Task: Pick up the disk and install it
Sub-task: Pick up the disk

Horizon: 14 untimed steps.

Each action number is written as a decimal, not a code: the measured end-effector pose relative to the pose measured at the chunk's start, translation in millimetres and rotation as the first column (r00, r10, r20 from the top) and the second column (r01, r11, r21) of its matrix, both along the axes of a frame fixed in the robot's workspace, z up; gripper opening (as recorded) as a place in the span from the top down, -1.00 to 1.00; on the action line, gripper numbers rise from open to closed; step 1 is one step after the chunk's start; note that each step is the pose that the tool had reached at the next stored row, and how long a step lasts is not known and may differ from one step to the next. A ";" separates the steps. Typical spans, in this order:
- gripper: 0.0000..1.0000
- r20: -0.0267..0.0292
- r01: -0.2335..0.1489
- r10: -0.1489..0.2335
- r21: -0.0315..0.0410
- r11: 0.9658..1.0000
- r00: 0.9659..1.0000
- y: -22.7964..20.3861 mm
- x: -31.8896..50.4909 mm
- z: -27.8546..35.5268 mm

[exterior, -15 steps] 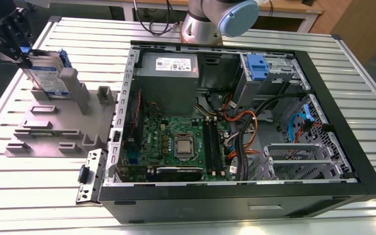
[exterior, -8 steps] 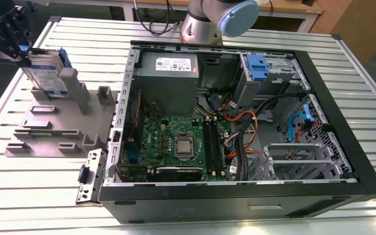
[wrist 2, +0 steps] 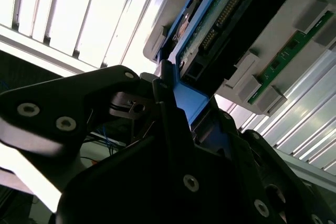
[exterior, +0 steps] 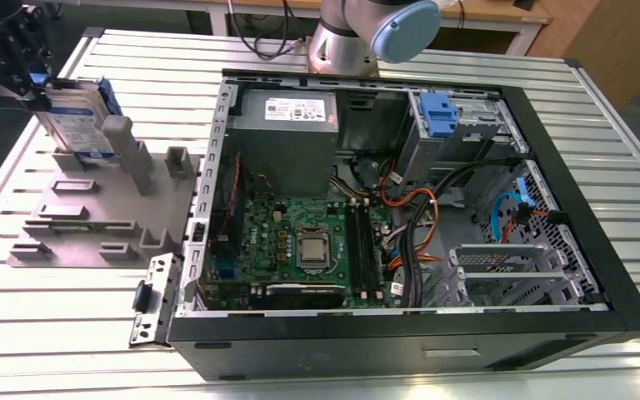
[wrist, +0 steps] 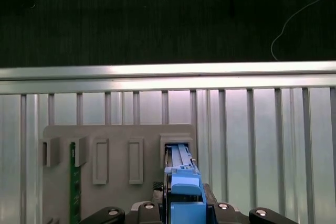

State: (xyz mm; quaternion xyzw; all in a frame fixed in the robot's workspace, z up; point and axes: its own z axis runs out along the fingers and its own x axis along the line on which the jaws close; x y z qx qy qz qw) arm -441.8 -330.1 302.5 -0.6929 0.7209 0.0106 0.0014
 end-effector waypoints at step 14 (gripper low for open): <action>0.27 0.000 0.000 0.000 0.000 1.000 1.000 0.0 0.0 8.0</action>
